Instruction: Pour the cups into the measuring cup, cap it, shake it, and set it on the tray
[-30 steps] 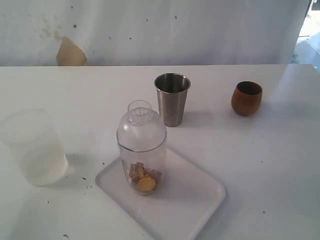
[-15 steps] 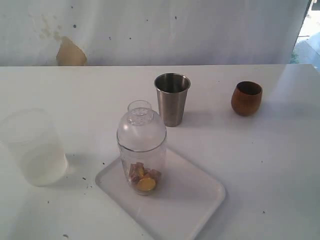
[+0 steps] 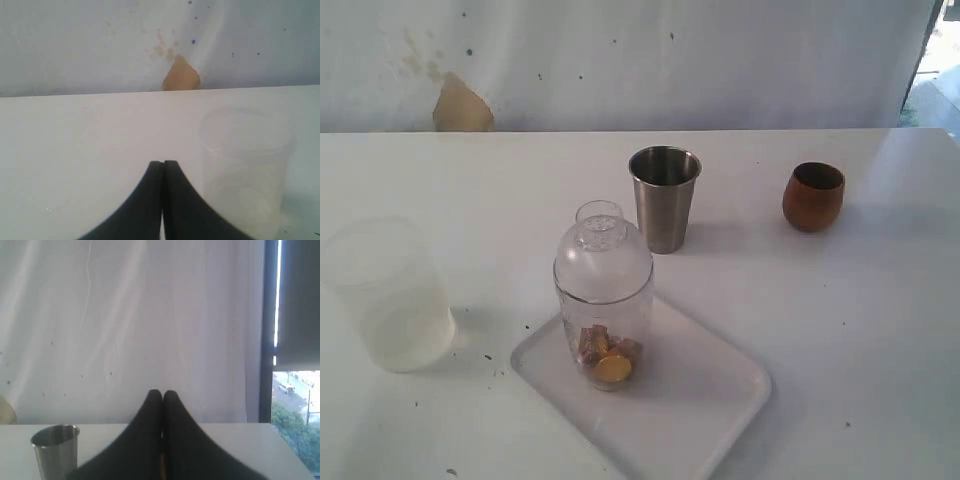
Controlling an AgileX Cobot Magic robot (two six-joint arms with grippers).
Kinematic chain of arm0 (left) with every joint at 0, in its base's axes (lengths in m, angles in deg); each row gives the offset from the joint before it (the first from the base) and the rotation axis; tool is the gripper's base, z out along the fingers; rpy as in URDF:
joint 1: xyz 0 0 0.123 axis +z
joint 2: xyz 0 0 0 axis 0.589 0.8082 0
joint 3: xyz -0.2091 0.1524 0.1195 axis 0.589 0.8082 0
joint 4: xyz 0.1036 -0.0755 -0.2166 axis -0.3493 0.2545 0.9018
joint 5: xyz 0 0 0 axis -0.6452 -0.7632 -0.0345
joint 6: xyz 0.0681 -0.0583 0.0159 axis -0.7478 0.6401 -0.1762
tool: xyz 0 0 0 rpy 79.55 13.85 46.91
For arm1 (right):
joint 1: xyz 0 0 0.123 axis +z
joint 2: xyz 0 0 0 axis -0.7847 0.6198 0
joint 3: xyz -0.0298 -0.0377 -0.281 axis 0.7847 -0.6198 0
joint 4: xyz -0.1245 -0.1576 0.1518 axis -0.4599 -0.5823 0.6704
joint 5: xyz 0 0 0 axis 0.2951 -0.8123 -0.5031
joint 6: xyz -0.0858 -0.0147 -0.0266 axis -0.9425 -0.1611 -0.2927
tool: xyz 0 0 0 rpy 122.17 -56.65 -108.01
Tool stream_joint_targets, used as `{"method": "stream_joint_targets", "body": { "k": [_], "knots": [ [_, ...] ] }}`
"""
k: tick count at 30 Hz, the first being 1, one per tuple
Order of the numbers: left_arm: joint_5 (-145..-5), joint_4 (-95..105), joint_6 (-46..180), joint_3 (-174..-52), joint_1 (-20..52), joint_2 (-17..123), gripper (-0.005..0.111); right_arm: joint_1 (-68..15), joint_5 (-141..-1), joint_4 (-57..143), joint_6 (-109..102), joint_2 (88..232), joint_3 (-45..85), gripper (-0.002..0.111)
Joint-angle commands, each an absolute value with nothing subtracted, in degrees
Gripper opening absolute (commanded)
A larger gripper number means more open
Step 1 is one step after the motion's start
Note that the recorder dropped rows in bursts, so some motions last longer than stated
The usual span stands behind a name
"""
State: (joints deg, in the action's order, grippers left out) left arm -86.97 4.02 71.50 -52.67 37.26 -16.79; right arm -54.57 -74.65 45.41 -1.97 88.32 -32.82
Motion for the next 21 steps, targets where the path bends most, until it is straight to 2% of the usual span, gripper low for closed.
{"method": "stream_joint_targets", "body": {
  "k": [1, 6, 15, 21],
  "knots": [
    [-86.3, 4.1, 71.9, -52.4, 37.3, -17.0, 0.0, -55.2, -74.4, 45.8, -3.2, 88.1, -38.4, 0.0],
    [-86.3, 4.1, 71.9, -52.4, 37.3, -17.0, 0.0, -55.2, -73.9, 45.8, -5.6, 88.1, -44.8, 0.0],
    [-86.3, 4.1, 71.9, -52.4, 37.3, -17.0, 0.0, -55.2, -89.2, 44.6, -7.2, 88.1, -44.8, 0.0],
    [-86.3, 4.1, 71.9, -52.4, 37.3, -17.0, 0.0, -55.2, -89.9, 44.5, -7.2, 88.1, -44.8, 0.0]
  ]
}}
